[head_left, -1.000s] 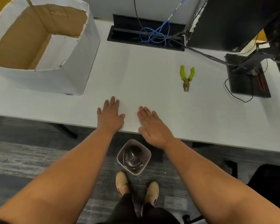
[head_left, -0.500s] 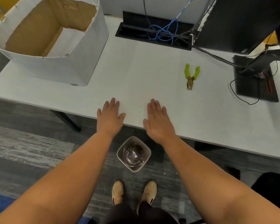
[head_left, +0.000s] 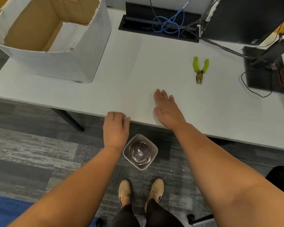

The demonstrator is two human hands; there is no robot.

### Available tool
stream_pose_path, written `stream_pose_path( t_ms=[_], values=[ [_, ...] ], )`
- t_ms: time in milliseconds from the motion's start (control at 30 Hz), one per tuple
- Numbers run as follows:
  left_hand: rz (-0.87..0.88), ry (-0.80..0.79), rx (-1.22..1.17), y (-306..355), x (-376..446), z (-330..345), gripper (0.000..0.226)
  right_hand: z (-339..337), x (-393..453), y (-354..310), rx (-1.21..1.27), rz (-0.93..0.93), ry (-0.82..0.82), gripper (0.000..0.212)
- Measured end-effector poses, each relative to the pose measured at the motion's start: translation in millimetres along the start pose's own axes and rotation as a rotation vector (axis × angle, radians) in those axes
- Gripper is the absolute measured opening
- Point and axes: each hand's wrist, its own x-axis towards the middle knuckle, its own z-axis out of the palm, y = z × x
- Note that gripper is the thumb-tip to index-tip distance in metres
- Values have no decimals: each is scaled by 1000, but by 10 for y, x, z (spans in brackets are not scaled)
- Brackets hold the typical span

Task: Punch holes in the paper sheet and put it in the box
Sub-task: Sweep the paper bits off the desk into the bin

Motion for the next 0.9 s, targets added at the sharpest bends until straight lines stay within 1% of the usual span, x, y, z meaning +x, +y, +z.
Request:
stream_pose_path(
  t_ms=[33, 133, 167, 200, 233, 267, 300, 367, 433, 500, 567, 633, 767, 900],
  values=[
    [-51, -19, -62, 16, -30, 13, 18, 5, 30, -30, -12, -34, -16, 62],
    [-220, -69, -212, 52, -133, 98, 24, 11, 57, -72, -66, -145, -53, 62],
    [-307, -84, -282, 49, -162, 150, 24, 14, 40, -65, -78, -185, -62, 63],
    [-439, -105, -403, 50, -180, 198, 22, 21, 6, -58, -88, -224, -70, 63],
    [-608, -150, -581, 62, -175, 243, 23, 36, -37, -48, -98, -259, -81, 63],
    [-781, -224, -781, 92, -162, 279, 25, 51, -91, -40, -105, -290, -95, 63],
    [-917, -316, -981, 119, -144, 301, 30, 68, -143, -43, -102, -320, -107, 63],
    [-1064, -461, -1311, 176, -93, 331, 38, 72, -228, -40, -36, -358, -115, 60],
    [-1136, -525, -1531, 229, -44, 348, 43, 13, -249, -7, 84, -349, -91, 56],
    [-1167, -560, -1624, 261, -7, 374, 45, -59, -194, 51, 128, -293, -40, 56],
    [-1174, -583, -1665, 291, 3, 417, 46, -94, -100, 91, 106, -251, -34, 58],
    [-1173, -606, -1684, 295, -2, 491, 47, -56, -38, 81, 57, -259, -78, 59],
    [-1150, -642, -1722, 321, 24, 551, 45, 54, -72, 21, -30, -354, -76, 62],
    [-1129, -590, -1719, 389, 31, 539, 36, 139, -247, -49, -64, -438, -86, 62]
  ],
)
